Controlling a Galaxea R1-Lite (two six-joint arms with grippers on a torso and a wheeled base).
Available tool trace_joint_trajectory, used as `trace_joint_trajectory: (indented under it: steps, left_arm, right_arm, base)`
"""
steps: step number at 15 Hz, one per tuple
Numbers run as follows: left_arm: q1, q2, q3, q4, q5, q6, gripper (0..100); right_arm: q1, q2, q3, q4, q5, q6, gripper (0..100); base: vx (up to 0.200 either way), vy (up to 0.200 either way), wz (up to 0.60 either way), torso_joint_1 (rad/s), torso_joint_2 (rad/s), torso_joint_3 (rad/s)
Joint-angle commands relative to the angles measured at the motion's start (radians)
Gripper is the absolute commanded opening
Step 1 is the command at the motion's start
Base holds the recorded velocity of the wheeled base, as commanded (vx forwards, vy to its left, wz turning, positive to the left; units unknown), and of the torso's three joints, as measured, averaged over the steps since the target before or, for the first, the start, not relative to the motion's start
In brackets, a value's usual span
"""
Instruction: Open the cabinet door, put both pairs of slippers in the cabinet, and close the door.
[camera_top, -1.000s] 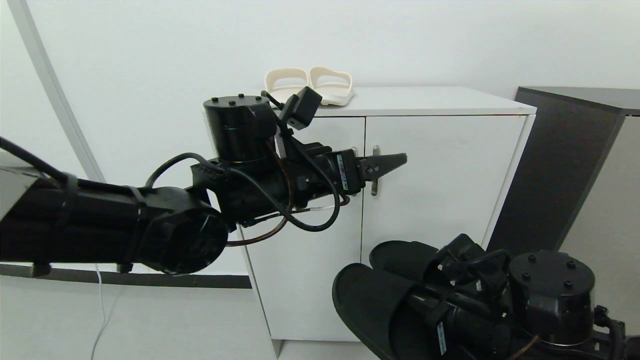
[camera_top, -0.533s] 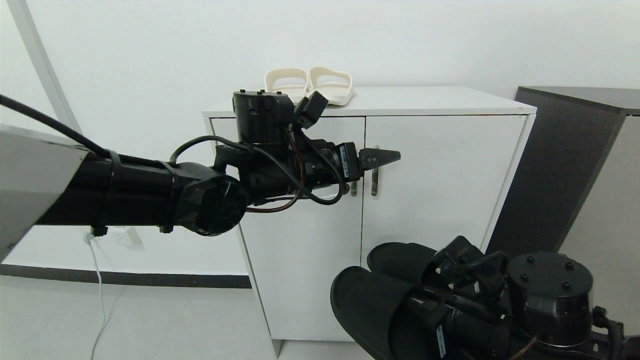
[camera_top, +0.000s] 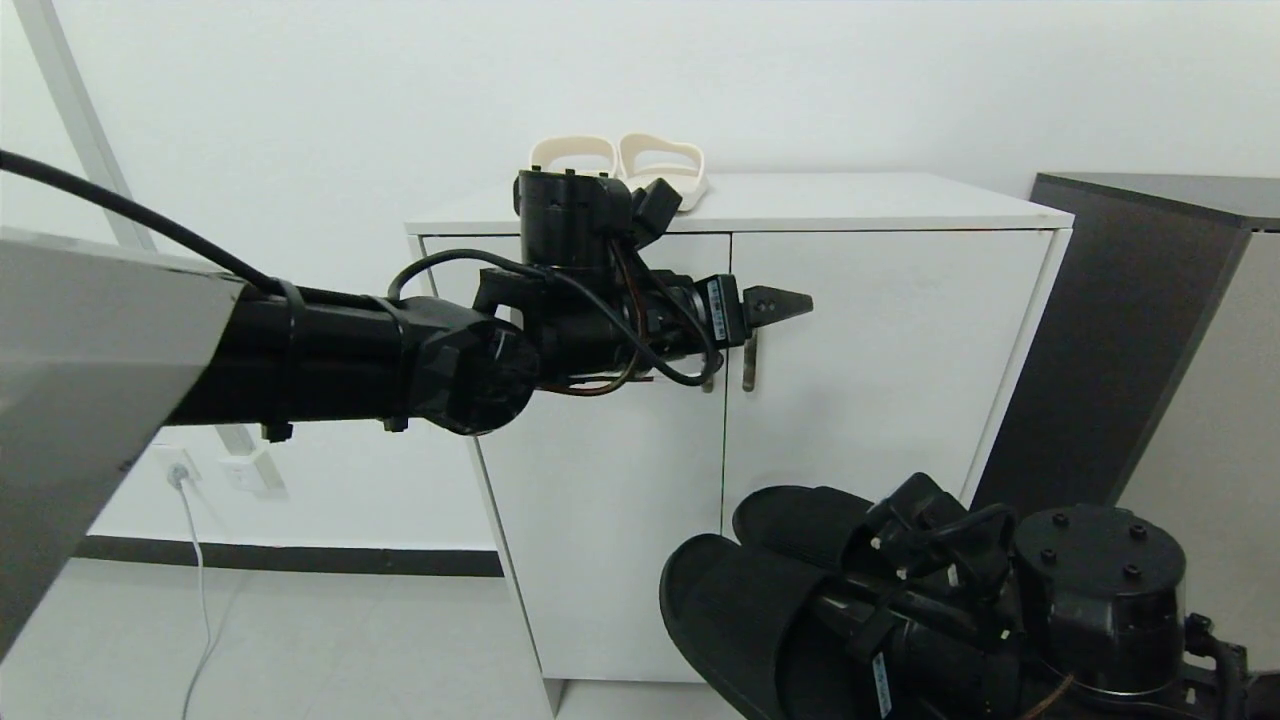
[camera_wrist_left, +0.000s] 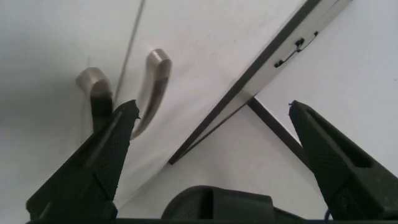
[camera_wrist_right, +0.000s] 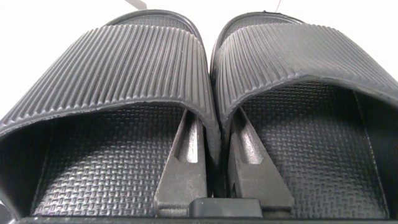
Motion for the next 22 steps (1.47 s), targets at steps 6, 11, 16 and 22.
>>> trace_joint_trajectory:
  steps: [6, 11, 16, 22]
  left_arm:
    - [-0.022, 0.101, -0.154, 0.080, 0.020, 0.000, 100]
    - [-0.037, 0.124, -0.168, 0.080, 0.019, 0.000, 0]
    - [-0.036, 0.110, -0.136, 0.080, 0.019, -0.015, 0]
    - [-0.048, -0.019, 0.031, 0.071, 0.019, -0.011, 0]
  right_arm:
    - [0.002, 0.005, -0.004, 0.000, -0.001, 0.000, 0]
    - [0.007, 0.003, -0.002, 0.001, 0.001, 0.000, 0]
    - [0.028, -0.006, 0.022, 0.003, 0.038, 0.000, 0]
    - [0.043, -0.023, 0.045, 0.003, 0.067, 0.000, 0]
  base:
    - [0.000, 0.000, 0.00, 0.000, 0.00, 0.000]
    - [0.000, 0.000, 0.00, 0.000, 0.00, 0.000]
    - [0.000, 0.000, 0.00, 0.000, 0.00, 0.000]
    - [0.000, 0.000, 0.00, 0.000, 0.00, 0.000]
